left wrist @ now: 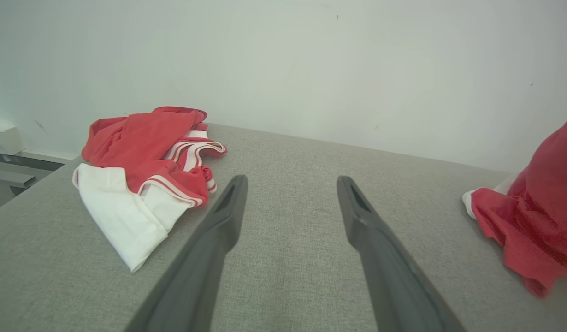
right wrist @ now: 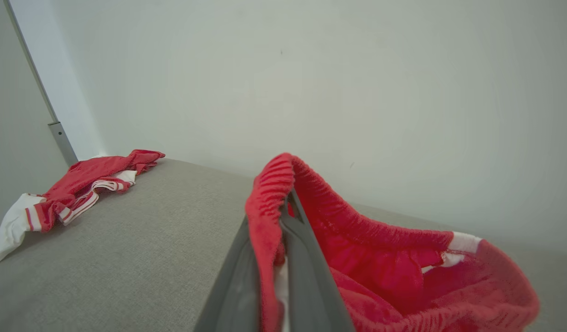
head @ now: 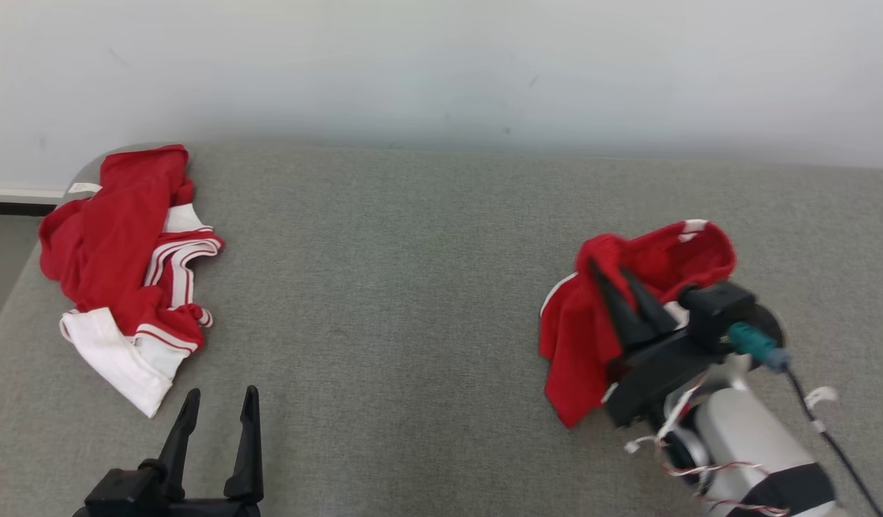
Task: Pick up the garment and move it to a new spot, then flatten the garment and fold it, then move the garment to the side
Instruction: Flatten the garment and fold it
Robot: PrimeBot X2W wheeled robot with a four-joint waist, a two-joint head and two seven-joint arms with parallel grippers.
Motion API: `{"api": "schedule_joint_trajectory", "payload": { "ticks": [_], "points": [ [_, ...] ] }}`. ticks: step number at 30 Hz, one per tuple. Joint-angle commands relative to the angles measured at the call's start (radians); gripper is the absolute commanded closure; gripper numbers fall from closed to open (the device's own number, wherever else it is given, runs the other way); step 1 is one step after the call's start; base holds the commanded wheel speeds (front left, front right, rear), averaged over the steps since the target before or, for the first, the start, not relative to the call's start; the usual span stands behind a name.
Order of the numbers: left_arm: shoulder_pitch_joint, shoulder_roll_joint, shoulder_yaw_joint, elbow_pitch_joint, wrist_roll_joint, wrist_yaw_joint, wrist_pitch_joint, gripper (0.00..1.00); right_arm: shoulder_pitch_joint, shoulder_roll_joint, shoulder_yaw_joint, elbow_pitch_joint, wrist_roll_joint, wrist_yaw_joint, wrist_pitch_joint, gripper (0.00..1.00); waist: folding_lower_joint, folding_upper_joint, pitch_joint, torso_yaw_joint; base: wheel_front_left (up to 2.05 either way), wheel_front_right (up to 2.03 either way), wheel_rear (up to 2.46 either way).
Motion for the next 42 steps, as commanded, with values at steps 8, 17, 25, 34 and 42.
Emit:
{"api": "schedule_joint_trajectory", "payload": {
  "ticks": [8,17,25,34,42],
  "points": [
    [0.007,-0.001,-0.008,0.013,-0.013,0.002,-0.001,0.0,0.006,0.142,0.187,0.08,0.021,-0.003,-0.027,1.0,0.0001,0.0,0.001,0.054,0.0,0.0,0.0],
    [-0.009,-0.001,-0.018,0.032,-0.022,0.002,-0.001,0.0,-0.014,0.193,0.417,0.195,0.109,-0.003,-0.056,0.0,0.0001,0.0,0.007,0.076,0.0,0.0,0.0],
    [0.001,-0.001,-0.001,0.036,-0.014,0.003,-0.001,0.0,-0.061,0.191,0.436,0.271,0.138,-0.003,-0.082,0.0,0.0001,0.0,-0.001,0.036,0.0,0.0,0.0],
    [-0.005,0.0,0.019,0.027,0.001,0.002,-0.001,0.0,0.036,0.117,0.176,0.106,0.027,-0.002,-0.084,0.0,0.0001,0.0,-0.018,-0.03,0.0,0.0,0.0],
    [0.022,0.0,0.023,0.007,0.017,0.002,-0.001,0.0,0.238,0.079,-0.105,-0.093,-0.074,-0.003,-0.084,0.0,0.0001,0.0,-0.036,-0.072,0.0,0.0,0.0]
  ]
}}
